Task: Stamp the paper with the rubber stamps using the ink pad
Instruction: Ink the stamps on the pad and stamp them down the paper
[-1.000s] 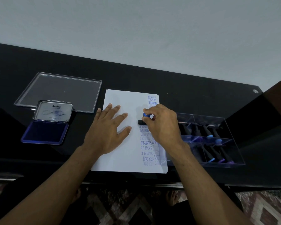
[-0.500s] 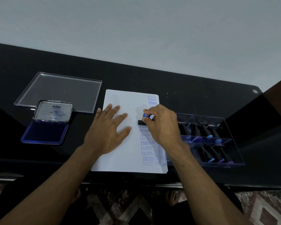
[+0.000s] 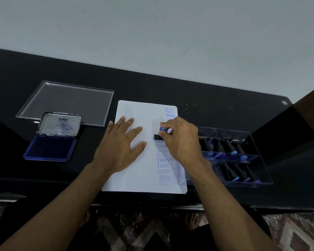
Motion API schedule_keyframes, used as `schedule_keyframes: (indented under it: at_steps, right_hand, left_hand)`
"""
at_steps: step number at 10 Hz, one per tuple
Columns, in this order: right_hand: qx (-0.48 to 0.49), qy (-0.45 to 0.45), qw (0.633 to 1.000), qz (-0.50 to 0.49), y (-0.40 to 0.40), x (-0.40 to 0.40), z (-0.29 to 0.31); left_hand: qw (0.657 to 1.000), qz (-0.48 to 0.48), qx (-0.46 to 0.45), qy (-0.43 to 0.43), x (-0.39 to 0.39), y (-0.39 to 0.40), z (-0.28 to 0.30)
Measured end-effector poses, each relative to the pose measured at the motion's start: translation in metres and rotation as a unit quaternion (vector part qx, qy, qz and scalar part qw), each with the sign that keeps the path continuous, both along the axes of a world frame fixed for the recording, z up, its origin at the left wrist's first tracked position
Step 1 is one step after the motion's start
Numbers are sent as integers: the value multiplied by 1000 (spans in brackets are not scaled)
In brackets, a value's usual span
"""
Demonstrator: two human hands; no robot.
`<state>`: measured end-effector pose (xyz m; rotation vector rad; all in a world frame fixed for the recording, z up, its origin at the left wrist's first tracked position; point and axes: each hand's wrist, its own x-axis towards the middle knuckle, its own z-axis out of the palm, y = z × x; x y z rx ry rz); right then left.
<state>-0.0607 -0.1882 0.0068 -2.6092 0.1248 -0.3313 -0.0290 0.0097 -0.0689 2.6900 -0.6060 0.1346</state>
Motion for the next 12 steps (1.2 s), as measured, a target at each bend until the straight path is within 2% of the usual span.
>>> schedule_keyframes:
  at_steps: [2,3,4,5,6,12]
  right_hand:
    - [-4,4,1000,2,1,1,1]
    - [48,-39,998,-5,-1,-2,1]
    - [176,-130,973,-71,-4,-9,11]
    - [302,-139,931,-151,-8,-15,20]
    - [354,-115,910,-183,-13,-15,16]
    - [373,-95,906,-175,-13,-17,16]
  left_hand:
    - [1000,-1,-3,2,0,0,1]
    - [1000,-3,-6,3,0,0,2]
    - [1000,-5,-9,2,-1,1,2]
    - [1000,-7,-11,2,-1,1,2]
    - [1000,-8,-8,2,-1,1,3]
    - [1000,-7,-8,1,-1,1,4]
